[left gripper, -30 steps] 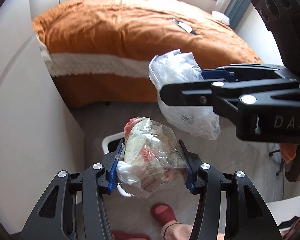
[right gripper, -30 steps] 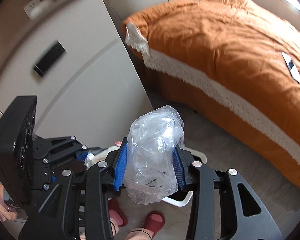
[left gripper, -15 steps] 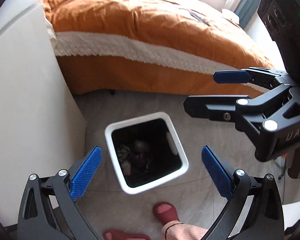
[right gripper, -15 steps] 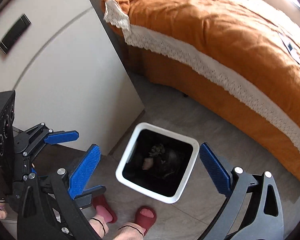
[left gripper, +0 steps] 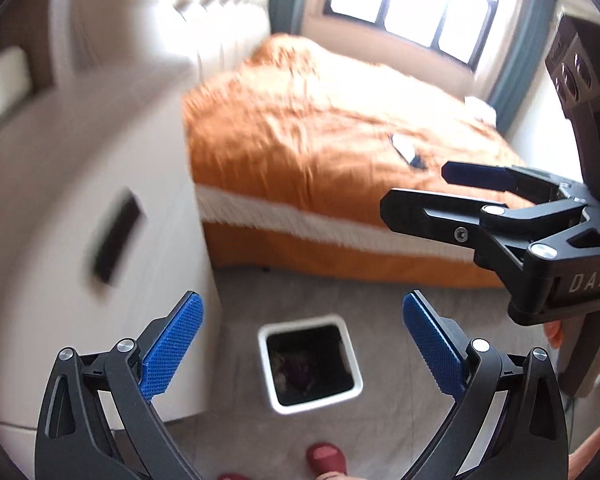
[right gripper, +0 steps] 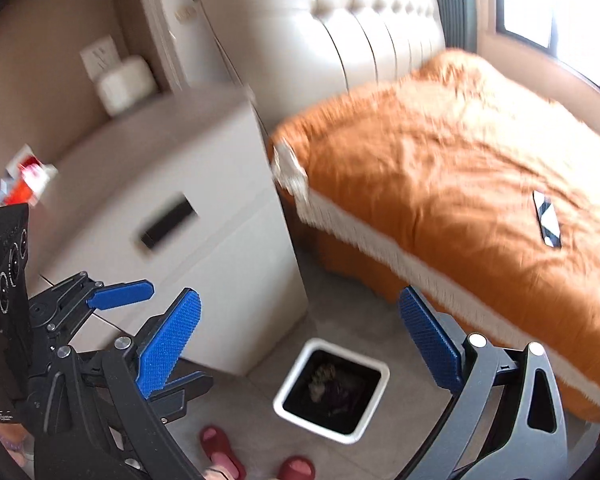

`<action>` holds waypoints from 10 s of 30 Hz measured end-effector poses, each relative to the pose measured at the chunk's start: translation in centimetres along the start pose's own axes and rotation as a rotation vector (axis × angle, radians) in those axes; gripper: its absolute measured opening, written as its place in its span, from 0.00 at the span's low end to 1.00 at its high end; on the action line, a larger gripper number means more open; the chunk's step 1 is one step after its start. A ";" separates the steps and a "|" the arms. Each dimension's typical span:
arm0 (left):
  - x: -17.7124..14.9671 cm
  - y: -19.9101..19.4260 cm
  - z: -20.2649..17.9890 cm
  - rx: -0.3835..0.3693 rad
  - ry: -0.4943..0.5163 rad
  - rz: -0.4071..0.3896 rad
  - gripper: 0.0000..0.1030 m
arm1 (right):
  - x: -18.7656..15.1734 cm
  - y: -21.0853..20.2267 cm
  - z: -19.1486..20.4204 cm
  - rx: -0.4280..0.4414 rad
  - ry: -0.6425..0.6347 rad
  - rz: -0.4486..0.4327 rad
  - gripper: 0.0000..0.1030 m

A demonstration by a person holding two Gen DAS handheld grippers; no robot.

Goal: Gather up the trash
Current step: 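Move both open tools back toward the desk trash pile, then grasp the white plastic bag with the left tool while the right tool grasps the clear plastic box, then carry both items over the white bin and open both tools to drop them, then move both open tools back toward the desk trash pile, then grasp the yellow cup with the left tool while the right tool grasps the clear bottle, then carry the cup and bottle over the white bin and open both tools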

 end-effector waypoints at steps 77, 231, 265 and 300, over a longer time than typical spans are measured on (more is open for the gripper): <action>-17.0 -32.4 40.9 0.620 -0.505 -0.044 0.50 | 1.4 6.7 53.4 0.250 -1.011 -0.168 0.38; -15.2 -31.7 34.8 0.798 -0.457 -0.013 0.95 | 0.3 2.0 42.7 0.451 -0.400 0.125 0.96; -11.9 -31.5 36.3 0.676 -0.416 -0.049 0.12 | 2.3 2.3 45.3 0.505 -0.262 0.154 0.51; 6.8 -19.3 8.3 0.310 -0.021 -0.141 0.12 | 5.9 -13.0 16.0 0.228 -0.078 -0.138 0.51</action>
Point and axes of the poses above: each gripper's, at about its wrist camera, not at the fingertips, and y roughly the way its jaws point, z to its left, x to its top, the point moved 8 cm from there along y, roughly the way its jaws point, and after that the axes turned 7 degrees about y, right-handed, at the moved point
